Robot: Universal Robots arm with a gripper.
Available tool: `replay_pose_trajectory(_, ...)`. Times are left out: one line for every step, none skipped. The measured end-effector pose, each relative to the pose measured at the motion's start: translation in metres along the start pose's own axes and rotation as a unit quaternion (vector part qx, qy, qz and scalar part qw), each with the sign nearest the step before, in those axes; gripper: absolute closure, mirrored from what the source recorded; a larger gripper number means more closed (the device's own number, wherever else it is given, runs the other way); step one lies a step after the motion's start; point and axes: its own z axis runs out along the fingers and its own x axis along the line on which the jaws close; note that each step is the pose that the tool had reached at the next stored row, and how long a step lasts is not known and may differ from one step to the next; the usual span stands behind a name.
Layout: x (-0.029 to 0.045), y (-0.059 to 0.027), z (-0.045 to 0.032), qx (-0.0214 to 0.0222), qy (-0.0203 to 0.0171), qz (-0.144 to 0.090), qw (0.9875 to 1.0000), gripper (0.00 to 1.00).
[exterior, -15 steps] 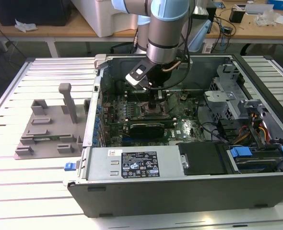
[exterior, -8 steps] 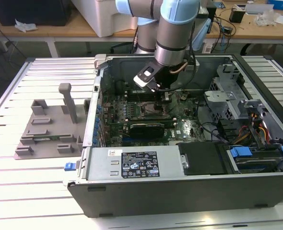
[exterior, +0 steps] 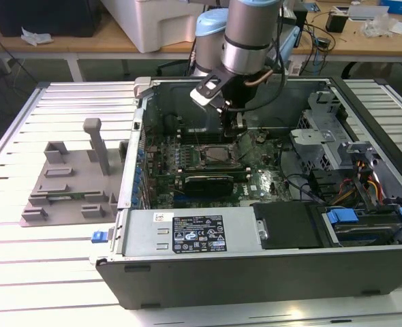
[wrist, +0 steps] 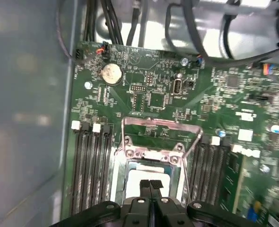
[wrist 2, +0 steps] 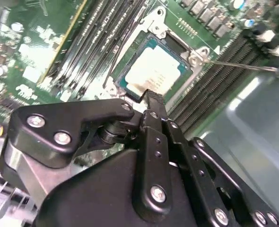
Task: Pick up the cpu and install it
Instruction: 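Place the cpu into insertion slot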
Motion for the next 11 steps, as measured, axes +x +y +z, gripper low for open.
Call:
replay_pose_trajectory(0.0002, -0.0005, -0.0081, 0.0001, -0.0001, 0.000, 1.0000, 0.89)
replay_pose_trajectory(0.0004, -0.0012, -0.0169, 0.0000, 0.0000, 0.000, 1.0000, 0.89)
replay_pose_trajectory(0.0005, -0.0015, -0.0218, 0.0000, 0.0000, 0.000, 1.0000, 0.89)
replay_pose_trajectory(0.0006, -0.0019, -0.0270, 0.0000, -0.0001, 0.000, 1.0000, 0.89)
replay_pose_trajectory(0.0007, -0.0022, -0.0313, 0.0000, 0.0000, 0.000, 1.0000, 0.89)
replay_pose_trajectory(0.0009, -0.0025, -0.0359, 0.0000, 0.0000, 0.000, 1.0000, 0.89)
replay_pose_trajectory(0.0009, -0.0028, -0.0404, 0.0000, 0.0000, 0.000, 1.0000, 0.89)
replay_pose_trajectory(0.0010, -0.0031, -0.0450, 0.0000, -0.0001, 0.000, 1.0000, 0.89)
replay_pose_trajectory(0.0012, -0.0034, -0.0491, 0.0000, 0.0000, 0.000, 1.0000, 0.89)
replay_pose_trajectory(0.0012, -0.0035, -0.0504, 0.0000, 0.0000, 0.000, 1.0000, 0.89)
replay_pose_trajectory(0.0012, -0.0035, -0.0504, 0.0000, 0.0001, 0.000, 1.0000, 0.89)
